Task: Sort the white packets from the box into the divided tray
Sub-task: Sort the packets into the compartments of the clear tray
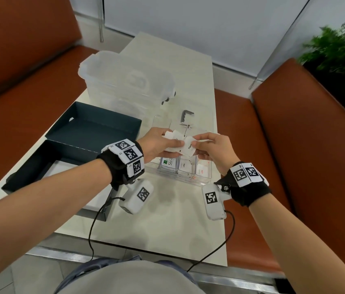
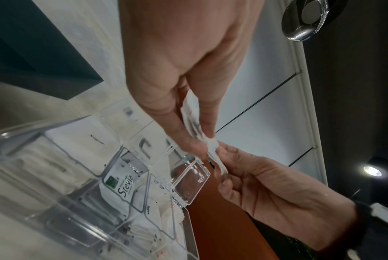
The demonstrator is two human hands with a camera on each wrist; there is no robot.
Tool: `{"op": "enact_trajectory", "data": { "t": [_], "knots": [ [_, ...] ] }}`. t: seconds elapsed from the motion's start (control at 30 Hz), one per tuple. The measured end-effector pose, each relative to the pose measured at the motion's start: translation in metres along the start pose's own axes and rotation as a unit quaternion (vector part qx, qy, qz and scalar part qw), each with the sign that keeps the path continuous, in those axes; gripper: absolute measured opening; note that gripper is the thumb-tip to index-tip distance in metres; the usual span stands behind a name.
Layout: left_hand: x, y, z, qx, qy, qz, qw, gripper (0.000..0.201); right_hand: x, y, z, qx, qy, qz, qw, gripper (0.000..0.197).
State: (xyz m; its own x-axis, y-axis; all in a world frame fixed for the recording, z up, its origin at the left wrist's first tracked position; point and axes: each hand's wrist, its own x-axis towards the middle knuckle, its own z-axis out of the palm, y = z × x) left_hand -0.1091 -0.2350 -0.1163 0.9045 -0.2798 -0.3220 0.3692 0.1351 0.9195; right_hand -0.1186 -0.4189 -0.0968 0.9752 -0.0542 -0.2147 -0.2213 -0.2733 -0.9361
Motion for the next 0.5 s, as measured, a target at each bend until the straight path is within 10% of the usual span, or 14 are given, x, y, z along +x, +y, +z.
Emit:
{"op": "enact_trajectory", "data": {
  "t": [0.5],
  "knots": [
    [0.010,-0.002,-0.010,0.016,0.054,0.006,0.998,0.036,0.020,0.017,-0.016,-0.047,0.052,0.003,0.998,0.010]
  ]
}}
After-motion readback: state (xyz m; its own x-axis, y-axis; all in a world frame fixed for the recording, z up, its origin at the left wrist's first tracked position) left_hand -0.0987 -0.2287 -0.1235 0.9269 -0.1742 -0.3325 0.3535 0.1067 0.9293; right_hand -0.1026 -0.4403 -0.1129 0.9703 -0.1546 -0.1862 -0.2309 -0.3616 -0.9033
